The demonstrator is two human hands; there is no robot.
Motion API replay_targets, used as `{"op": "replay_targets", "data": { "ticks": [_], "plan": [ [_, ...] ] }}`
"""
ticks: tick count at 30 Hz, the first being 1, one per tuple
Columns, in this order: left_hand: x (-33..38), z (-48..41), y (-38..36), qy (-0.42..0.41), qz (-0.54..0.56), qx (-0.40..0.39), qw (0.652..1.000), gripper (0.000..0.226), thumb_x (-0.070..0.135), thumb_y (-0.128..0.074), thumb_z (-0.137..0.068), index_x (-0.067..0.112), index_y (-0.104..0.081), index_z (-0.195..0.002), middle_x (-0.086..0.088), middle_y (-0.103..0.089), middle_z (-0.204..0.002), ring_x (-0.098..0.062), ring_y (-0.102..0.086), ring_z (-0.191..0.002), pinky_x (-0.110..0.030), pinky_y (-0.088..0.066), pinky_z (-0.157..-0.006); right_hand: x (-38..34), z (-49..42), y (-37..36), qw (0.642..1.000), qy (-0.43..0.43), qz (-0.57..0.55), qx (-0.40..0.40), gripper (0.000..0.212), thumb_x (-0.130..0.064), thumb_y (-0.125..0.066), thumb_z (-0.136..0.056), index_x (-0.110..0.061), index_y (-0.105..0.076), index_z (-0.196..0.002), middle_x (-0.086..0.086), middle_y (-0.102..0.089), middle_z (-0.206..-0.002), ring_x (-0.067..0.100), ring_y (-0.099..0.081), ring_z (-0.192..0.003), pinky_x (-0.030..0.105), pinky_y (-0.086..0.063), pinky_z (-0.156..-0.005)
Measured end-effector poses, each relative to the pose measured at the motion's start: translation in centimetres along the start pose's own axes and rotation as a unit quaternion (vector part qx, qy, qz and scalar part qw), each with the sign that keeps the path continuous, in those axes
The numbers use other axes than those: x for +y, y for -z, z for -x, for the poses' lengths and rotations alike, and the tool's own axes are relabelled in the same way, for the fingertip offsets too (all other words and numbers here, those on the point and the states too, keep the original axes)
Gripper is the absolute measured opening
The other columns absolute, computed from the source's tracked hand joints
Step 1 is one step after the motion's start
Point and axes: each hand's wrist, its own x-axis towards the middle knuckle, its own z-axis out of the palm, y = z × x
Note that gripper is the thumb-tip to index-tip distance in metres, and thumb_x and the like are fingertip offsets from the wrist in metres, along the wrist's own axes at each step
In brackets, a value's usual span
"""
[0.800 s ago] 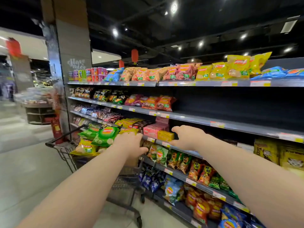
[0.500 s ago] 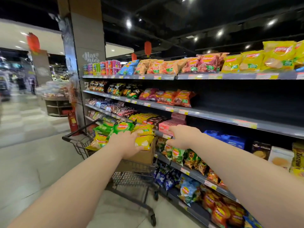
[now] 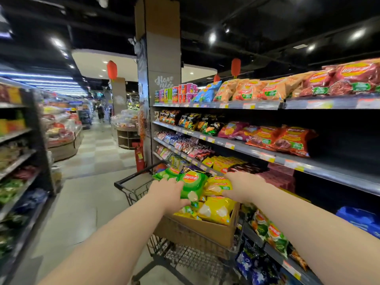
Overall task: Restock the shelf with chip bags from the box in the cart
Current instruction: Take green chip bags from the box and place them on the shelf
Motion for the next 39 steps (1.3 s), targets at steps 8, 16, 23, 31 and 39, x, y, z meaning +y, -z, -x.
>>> {"op": "replay_targets", "data": {
  "ticks": [8, 16, 23, 31, 39],
  "plan": [
    [-2.4, -8.3, -1.6, 0.054, 0.019, -0.014, 0.998, 0.076, 0.065, -0.038, -0.089, 0.023, -0.023, -0.150, -0.009, -0.036, -0.151, -0.031, -0.036, -0.137, -0.047, -0.032, -0.109, 0.0, -11.0, -1.2, 0.998, 0.064, -0.004, -0.009, 0.060, -0.054, -0.048, -0.088, -0.025, -0.038, -0.139, 0.002, -0.049, -0.140, 0.028, -0.050, -0.125, 0.044, -0.044, -0.098],
    [-7.0, -15.8, -5.2, 0.072, 0.013, -0.028, 0.997, 0.074, 0.065, -0.038, -0.089, 0.022, -0.027, -0.148, -0.008, -0.041, -0.147, -0.030, -0.039, -0.134, -0.046, -0.036, -0.105, -1.5, -19.4, -3.6, 0.997, 0.080, -0.004, -0.019, 0.058, -0.051, -0.047, -0.089, -0.024, -0.039, -0.139, 0.001, -0.047, -0.144, 0.028, -0.047, -0.129, 0.043, -0.040, -0.101],
    [-12.9, -24.6, -8.4, 0.037, 0.016, -0.020, 0.999, 0.072, 0.065, -0.039, -0.089, 0.023, -0.029, -0.147, -0.008, -0.042, -0.145, -0.030, -0.041, -0.132, -0.046, -0.037, -0.104, -3.8, -28.2, -5.4, 0.999, 0.026, -0.009, -0.046, 0.061, -0.052, -0.048, -0.090, -0.024, -0.035, -0.142, 0.000, -0.045, -0.144, 0.024, -0.046, -0.129, 0.043, -0.046, -0.098],
    [-18.9, -34.2, -12.7, -0.015, 0.027, -0.038, 0.999, 0.077, 0.065, -0.037, -0.090, 0.022, -0.020, -0.151, -0.008, -0.037, -0.150, -0.030, -0.038, -0.135, -0.046, -0.036, -0.107, -7.2, -36.5, -8.9, 0.996, -0.033, -0.027, -0.082, 0.067, -0.054, -0.046, -0.090, -0.024, -0.029, -0.147, 0.004, -0.039, -0.150, 0.028, -0.044, -0.133, 0.043, -0.043, -0.102],
    [-19.1, -42.5, -17.2, -0.051, 0.033, -0.069, 0.996, 0.076, 0.067, -0.035, -0.089, 0.021, -0.025, -0.149, -0.010, -0.040, -0.147, -0.030, -0.042, -0.132, -0.046, -0.038, -0.105, -5.1, -42.6, -12.7, 0.990, -0.074, -0.027, -0.120, 0.065, -0.056, -0.046, -0.090, -0.024, -0.034, -0.144, 0.002, -0.040, -0.149, 0.027, -0.042, -0.134, 0.045, -0.039, -0.103]
  ]
}}
